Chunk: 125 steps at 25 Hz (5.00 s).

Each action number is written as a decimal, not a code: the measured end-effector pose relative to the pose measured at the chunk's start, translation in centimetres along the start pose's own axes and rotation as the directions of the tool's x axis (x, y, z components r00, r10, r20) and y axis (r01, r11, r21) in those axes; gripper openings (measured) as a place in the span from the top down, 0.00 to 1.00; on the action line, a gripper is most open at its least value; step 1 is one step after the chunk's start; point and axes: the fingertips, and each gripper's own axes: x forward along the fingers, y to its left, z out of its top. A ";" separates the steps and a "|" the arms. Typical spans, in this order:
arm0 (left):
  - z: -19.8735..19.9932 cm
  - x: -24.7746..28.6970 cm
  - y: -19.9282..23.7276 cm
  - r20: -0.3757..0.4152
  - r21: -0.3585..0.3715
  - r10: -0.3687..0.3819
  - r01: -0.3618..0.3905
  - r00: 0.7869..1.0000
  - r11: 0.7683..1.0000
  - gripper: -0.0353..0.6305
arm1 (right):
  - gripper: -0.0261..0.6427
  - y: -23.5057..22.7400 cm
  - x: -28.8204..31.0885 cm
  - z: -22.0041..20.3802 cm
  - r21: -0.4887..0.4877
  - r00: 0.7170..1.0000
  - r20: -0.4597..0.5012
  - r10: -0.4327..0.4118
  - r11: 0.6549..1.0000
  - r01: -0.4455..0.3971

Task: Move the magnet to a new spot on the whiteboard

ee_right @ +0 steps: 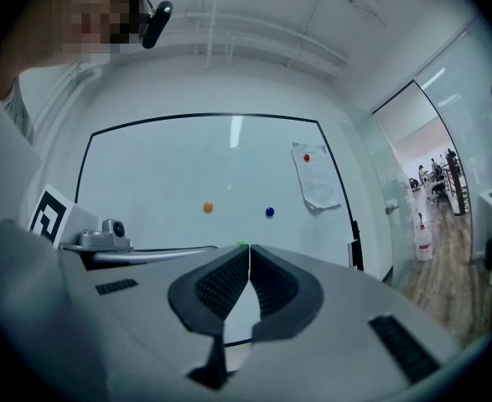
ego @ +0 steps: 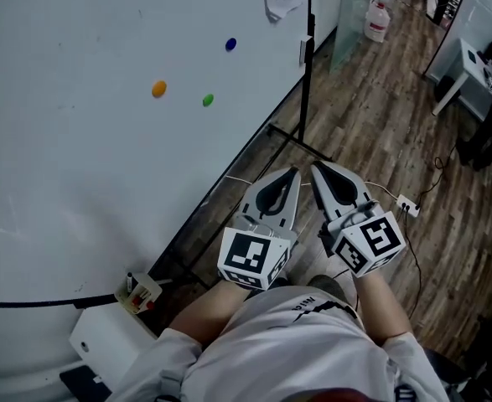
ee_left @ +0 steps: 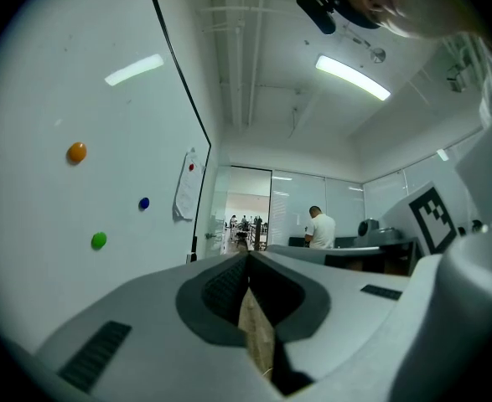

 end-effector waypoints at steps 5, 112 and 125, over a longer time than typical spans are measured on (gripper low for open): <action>1.2 2.2 2.5 0.010 0.002 -0.020 0.019 1.000 1.000 0.93 | 0.94 -0.6 2.9 0.9 -0.039 1.000 0.005 -0.002 0.999 0.002; 20.4 35.4 22.0 0.238 0.135 0.339 -0.376 0.910 0.917 0.93 | 0.76 -21.9 38.1 27.6 -0.317 0.925 0.139 0.353 0.901 -0.296; 20.1 35.4 22.9 0.241 0.113 0.370 -0.404 0.897 0.908 0.93 | 0.77 -22.1 38.3 27.4 -0.293 0.926 0.144 0.349 0.909 -0.297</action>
